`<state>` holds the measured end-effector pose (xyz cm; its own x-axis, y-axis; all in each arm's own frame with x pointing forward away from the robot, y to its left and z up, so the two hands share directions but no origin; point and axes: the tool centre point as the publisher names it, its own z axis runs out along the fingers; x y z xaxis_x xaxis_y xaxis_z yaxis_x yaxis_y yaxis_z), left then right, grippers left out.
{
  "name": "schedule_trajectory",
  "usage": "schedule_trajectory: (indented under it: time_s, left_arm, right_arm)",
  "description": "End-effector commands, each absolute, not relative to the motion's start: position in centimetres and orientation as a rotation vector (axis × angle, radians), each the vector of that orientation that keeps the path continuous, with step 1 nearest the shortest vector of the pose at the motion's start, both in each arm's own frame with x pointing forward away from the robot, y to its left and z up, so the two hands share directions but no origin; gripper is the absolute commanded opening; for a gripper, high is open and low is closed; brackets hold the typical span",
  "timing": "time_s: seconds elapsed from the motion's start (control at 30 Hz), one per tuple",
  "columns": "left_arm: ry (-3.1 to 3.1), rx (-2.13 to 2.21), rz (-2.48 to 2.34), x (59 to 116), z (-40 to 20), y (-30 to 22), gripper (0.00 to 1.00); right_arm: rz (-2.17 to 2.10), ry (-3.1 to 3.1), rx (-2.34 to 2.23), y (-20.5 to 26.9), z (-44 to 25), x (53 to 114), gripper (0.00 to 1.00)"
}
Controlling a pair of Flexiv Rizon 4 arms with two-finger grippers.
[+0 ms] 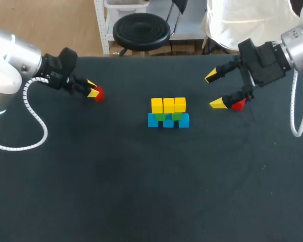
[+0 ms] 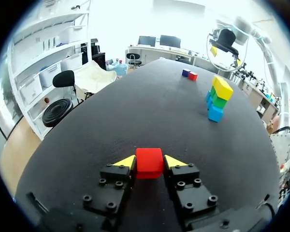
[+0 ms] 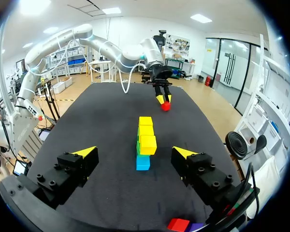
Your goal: Place the blue cubes, place green cubes on the blue cubes, place the yellow cubes on the green cubes, then place the red cubes on the yellow cubes, and place purple cube on the red cubes.
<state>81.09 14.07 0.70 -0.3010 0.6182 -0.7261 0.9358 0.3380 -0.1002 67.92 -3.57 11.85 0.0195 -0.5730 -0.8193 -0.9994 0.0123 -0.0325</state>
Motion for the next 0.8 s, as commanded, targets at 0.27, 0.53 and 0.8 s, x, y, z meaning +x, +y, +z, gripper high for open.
schedule_trajectory:
  time_s: [0.27, 0.53, 0.8]
  left_arm:
    - [1.885, 1.524, -0.816, 79.5, 2.8, 12.8, 0.00]
    - [1.905, 1.562, -0.795, 78.4, 5.7, 11.1, 0.00]
    - [1.834, 1.645, -0.809, 75.7, 9.0, 8.3, 0.00]
  right_arm:
    - [0.817, 1.630, -1.636, -3.6, 11.9, 67.8, 1.00]
    - [0.817, 1.630, -1.636, -3.6, 11.9, 67.8, 1.00]
    - [0.817, 1.630, -1.636, -3.6, 11.9, 67.8, 1.00]
